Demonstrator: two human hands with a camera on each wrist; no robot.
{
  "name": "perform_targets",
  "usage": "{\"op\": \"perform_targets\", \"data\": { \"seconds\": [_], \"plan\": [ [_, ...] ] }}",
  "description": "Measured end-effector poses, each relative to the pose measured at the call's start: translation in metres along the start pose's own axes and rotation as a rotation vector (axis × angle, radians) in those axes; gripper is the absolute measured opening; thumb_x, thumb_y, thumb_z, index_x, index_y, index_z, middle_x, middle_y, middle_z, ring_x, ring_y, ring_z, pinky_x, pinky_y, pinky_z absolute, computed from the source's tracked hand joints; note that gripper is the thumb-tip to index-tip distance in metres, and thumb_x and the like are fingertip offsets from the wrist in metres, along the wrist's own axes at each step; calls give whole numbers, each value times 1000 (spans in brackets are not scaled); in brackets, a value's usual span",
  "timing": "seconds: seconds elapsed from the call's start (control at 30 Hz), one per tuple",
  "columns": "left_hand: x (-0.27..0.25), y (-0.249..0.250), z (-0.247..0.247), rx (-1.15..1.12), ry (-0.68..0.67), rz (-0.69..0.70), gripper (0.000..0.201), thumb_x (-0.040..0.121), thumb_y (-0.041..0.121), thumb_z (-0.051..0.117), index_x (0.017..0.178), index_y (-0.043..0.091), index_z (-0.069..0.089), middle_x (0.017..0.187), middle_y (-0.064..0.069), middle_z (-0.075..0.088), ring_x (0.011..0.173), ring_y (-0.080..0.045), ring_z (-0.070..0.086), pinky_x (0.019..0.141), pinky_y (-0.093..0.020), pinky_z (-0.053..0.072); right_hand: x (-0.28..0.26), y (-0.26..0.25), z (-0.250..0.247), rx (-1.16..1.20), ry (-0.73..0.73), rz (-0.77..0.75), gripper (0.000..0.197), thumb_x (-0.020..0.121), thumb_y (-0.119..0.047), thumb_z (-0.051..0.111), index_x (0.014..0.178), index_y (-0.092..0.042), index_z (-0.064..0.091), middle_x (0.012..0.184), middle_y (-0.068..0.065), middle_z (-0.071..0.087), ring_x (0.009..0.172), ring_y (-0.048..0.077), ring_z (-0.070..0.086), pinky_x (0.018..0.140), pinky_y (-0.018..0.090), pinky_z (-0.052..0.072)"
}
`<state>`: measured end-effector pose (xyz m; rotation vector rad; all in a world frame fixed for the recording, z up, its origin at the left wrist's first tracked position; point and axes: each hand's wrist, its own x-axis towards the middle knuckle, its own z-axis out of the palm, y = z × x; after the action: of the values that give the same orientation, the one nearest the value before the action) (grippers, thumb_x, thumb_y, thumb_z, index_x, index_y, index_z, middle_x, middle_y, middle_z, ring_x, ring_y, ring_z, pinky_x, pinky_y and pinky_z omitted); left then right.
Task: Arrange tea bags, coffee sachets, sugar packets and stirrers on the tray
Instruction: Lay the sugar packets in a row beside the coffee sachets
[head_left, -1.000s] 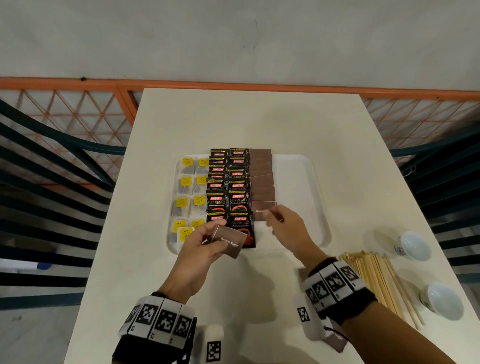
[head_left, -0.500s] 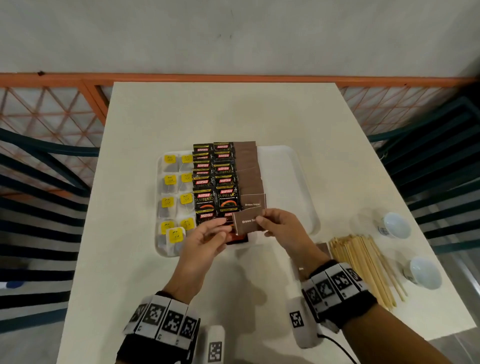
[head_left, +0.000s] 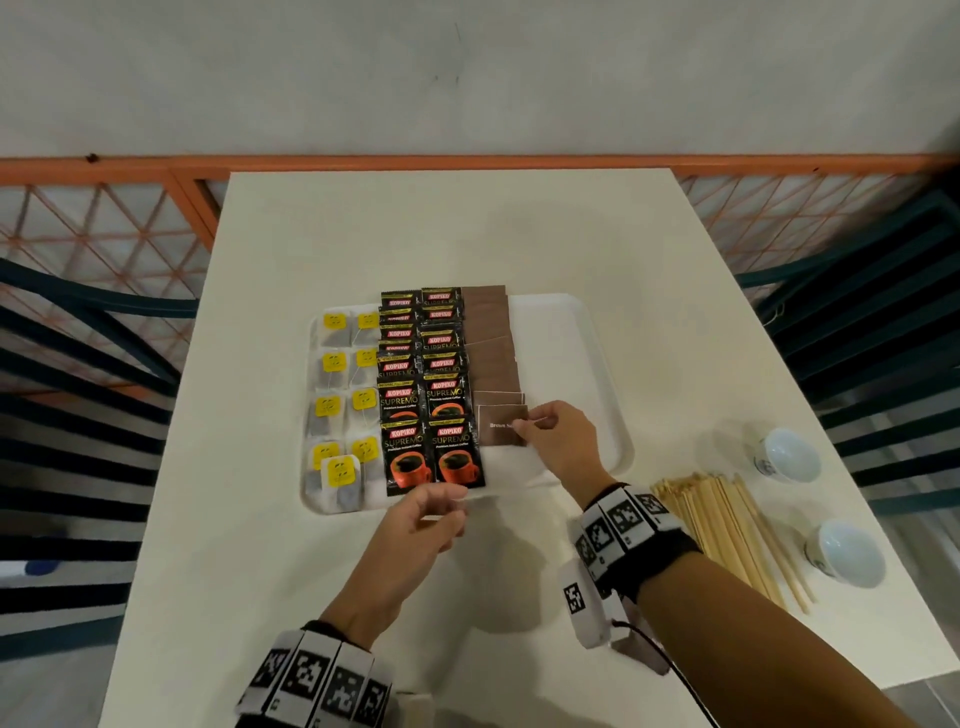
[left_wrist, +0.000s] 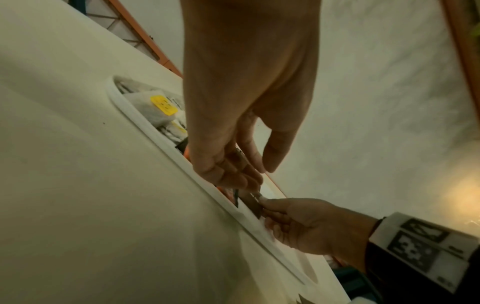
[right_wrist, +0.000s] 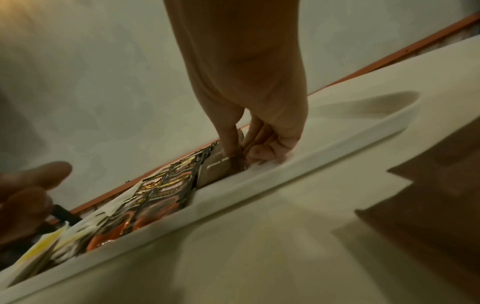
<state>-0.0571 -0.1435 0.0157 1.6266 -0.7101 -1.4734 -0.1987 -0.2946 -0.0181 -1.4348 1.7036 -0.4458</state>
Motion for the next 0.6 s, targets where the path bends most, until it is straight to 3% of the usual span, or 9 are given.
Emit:
{"op": "perform_targets", "data": {
  "seconds": [0.07,0.2,0.37,0.4,0.47,0.53,0.6],
  "plan": [
    [-3,0,10,53,-9,2,22,89,5,55,101,22,61,95,-1,64,80,-11,59,70,-16,47,-6,-3,-12,-8,6,-33,25,82,-27,68,100,-10,61,82,-4,58,74,10,52,56,12,35],
    [-6,-3,41,297,-52,46,20,87,12,60,104,23,60,96,0,62,77,-8,59,59,-8,44,-30,8,-59,-49,-18,-135,16,86,-27,63,96,-14,63,82,-5,60,72,9,55,58,10,37],
    [2,-2,94,647,-127,221,31,84,19,64,114,23,55,113,1,53,92,-8,53,73,-8,42,-81,53,-122,-258,-112,-222,10,87,-32,60,93,-25,60,84,-13,57,72,-1,51,58,8,36],
    [5,-2,106,702,-151,238,38,83,20,65,119,22,53,119,0,50,101,-11,51,82,-13,42,-91,65,-129,-322,-139,-238,16,86,-36,61,98,-26,59,88,-15,54,75,-2,49,61,7,36],
    [11,-1,126,814,-203,265,55,79,25,70,128,21,47,130,0,43,119,-17,42,100,-27,37,-112,89,-137,-487,-210,-277,44,80,-50,62,116,-27,52,107,-12,48,93,1,41,80,9,33],
    [17,-2,142,964,-278,264,79,71,34,76,138,24,35,144,-1,31,133,-24,28,110,-38,28,-125,111,-137,-653,-256,-313,78,71,-65,60,136,-27,36,130,-5,39,114,10,33,98,23,31],
    [25,-2,152,1143,-372,231,109,63,42,80,147,27,14,157,-1,6,142,-29,8,113,-47,16,-131,124,-136,-738,-266,-335,102,65,-72,60,145,-24,19,145,0,25,129,20,26,109,34,24]
  ]
}}
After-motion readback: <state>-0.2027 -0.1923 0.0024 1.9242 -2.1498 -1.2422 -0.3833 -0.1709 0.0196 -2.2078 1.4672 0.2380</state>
